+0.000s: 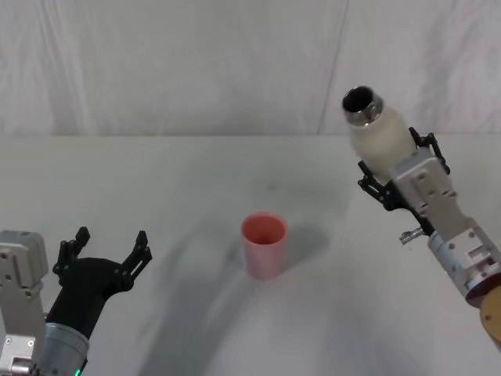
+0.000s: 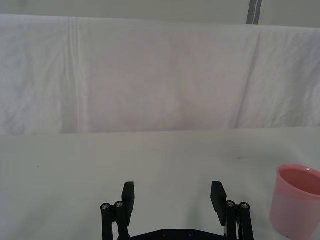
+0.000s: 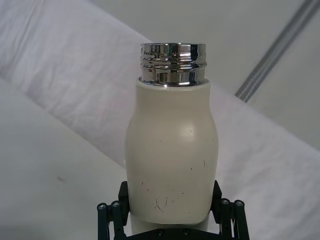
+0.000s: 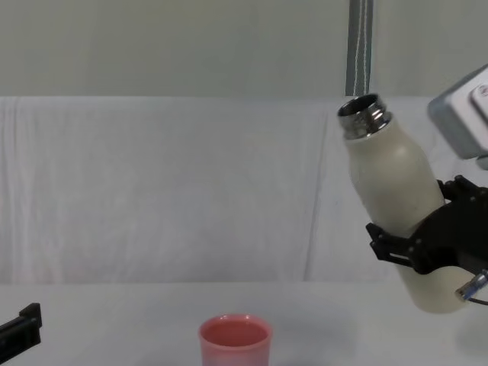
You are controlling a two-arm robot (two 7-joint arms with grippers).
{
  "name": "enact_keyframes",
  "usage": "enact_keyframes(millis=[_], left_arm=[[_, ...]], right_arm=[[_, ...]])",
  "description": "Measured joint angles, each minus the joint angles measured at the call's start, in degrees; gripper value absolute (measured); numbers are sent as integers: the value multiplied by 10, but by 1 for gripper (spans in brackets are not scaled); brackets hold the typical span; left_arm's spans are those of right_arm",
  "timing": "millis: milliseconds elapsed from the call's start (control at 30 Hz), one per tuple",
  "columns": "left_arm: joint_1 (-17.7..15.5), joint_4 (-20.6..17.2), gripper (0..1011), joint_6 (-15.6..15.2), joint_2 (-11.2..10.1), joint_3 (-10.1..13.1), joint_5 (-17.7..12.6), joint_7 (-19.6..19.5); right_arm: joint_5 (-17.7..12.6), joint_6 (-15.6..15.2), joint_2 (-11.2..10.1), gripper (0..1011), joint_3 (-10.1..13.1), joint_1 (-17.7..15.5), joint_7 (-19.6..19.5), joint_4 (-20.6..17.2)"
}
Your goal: Grasp the thermos with one hand and pour water into the cup lid.
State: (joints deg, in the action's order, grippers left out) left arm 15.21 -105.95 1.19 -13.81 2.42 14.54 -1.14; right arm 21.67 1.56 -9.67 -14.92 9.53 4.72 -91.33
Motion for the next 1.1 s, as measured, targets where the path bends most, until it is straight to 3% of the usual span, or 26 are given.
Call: enact_keyframes(millis=[100, 167, 333, 767, 1100], left_arm=[[0, 0, 1001, 0, 0, 0, 0, 0], [0, 0, 1001, 0, 0, 0, 0, 0], [0, 0, 1001, 0, 0, 0, 0, 0], [0, 0, 1001, 0, 0, 0, 0, 0], [0, 0, 1001, 0, 0, 0, 0, 0]], right_arm=[[-43, 2, 11, 950, 18, -5, 11, 1], [-54, 2, 14, 950, 22, -6, 14, 1], [-132, -5, 28, 950, 50, -15, 40, 3], [-200, -29, 32, 950, 70, -30, 49, 3], [-234, -29, 34, 950, 79, -38, 49, 10]])
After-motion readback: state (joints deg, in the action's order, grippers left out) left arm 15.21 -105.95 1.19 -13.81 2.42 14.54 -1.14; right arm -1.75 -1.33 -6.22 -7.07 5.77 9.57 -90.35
